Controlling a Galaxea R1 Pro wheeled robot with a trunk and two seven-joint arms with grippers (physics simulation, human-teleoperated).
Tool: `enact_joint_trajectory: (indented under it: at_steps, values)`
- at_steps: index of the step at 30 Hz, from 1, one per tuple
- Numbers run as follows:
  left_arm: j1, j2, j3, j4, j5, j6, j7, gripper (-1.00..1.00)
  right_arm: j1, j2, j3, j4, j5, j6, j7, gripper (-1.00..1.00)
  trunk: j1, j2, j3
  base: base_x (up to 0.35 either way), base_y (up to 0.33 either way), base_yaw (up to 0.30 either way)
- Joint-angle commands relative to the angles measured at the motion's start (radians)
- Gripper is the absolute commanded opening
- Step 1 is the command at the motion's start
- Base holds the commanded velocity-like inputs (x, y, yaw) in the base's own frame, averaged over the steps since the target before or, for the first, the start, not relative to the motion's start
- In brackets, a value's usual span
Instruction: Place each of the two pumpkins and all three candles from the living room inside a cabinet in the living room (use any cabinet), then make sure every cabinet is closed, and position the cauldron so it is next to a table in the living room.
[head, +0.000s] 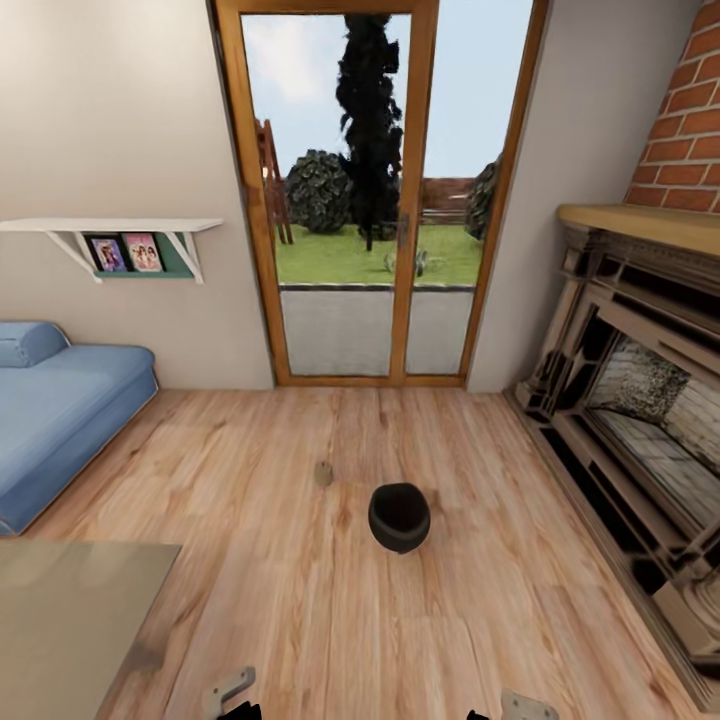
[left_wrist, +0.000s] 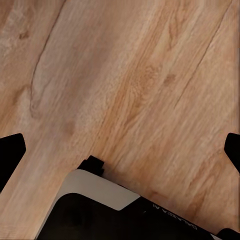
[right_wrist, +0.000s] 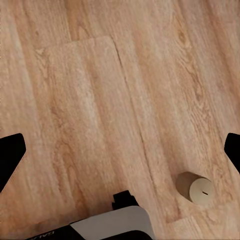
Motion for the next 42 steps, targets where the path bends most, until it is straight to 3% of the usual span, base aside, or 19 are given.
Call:
enact_joint_trajectory:
  at_steps: [1, 24, 27, 29, 31, 32, 34, 35, 38, 42]
  values:
    - [0.000, 0.001, -0.007, -0.002, 0.007, 0.004, 0.009, 1.00, -0.001, -0.001, 0.004, -0.002, -0.005, 0.005, -0.008, 1.00, 0.001, -0.001, -0.001, 0.349, 0.000, -0.007]
    - [0.000, 0.000, -0.007, -0.002, 0.006, 0.006, 0.008, 1.00, -0.001, 0.002, 0.004, -0.010, -0.005, 0.006, -0.009, 1.00, 0.001, -0.001, -0.001, 0.349, 0.000, -0.011]
    - [0.000, 0.001, -0.004, -0.002, 0.006, 0.013, 0.008, 1.00, 0.000, -0.002, 0.004, -0.110, -0.007, 0.032, -0.013, 1.00, 0.001, -0.001, -0.001, 0.349, 0.000, 0.000]
    - [0.000, 0.001, -0.002, -0.004, 0.006, 0.018, 0.009, 1.00, 0.000, -0.003, -0.002, -0.176, -0.009, 0.105, -0.014, 1.00, 0.001, -0.001, -0.001, 0.349, 0.000, 0.000]
    - [-0.002, 0.000, -0.001, -0.037, 0.007, 0.072, 0.010, 1.00, -0.007, -0.004, -0.011, -0.247, -0.010, 0.223, -0.018, 1.00, 0.001, -0.001, -0.001, 0.349, 0.000, 0.000]
    - [-0.002, 0.000, -0.001, -0.086, 0.007, 0.134, 0.012, 1.00, -0.017, -0.004, -0.016, -0.281, -0.010, 0.266, -0.020, 1.00, 0.001, -0.001, -0.001, 0.349, 0.000, 0.000]
    - [-0.003, 0.001, 0.000, -0.251, 0.006, 0.333, 0.019, 1.00, -0.046, -0.004, -0.029, -0.356, -0.011, 0.372, -0.024, 1.00, 0.001, -0.001, -0.001, 0.349, 0.000, 0.000]
    - [-0.003, 0.001, 0.001, -0.294, 0.005, 0.382, 0.021, 1.00, -0.056, -0.004, -0.031, -0.372, -0.011, 0.408, -0.030, 1.00, 0.001, -0.001, -0.001, 0.349, 0.000, 0.000]
    - [-0.003, -0.003, 0.002, -0.381, 0.006, 0.463, 0.024, 1.00, -0.090, -0.003, -0.035, -0.395, -0.011, 0.484, -0.062, 1.00, 0.001, -0.001, -0.001, 0.349, -0.014, 0.000]
    - [-0.003, -0.011, 0.002, -0.407, 0.006, 0.478, 0.024, 1.00, -0.103, -0.006, -0.035, -0.399, -0.011, 0.504, -0.082, 1.00, 0.001, -0.001, -0.001, 0.345, -0.088, 0.000]
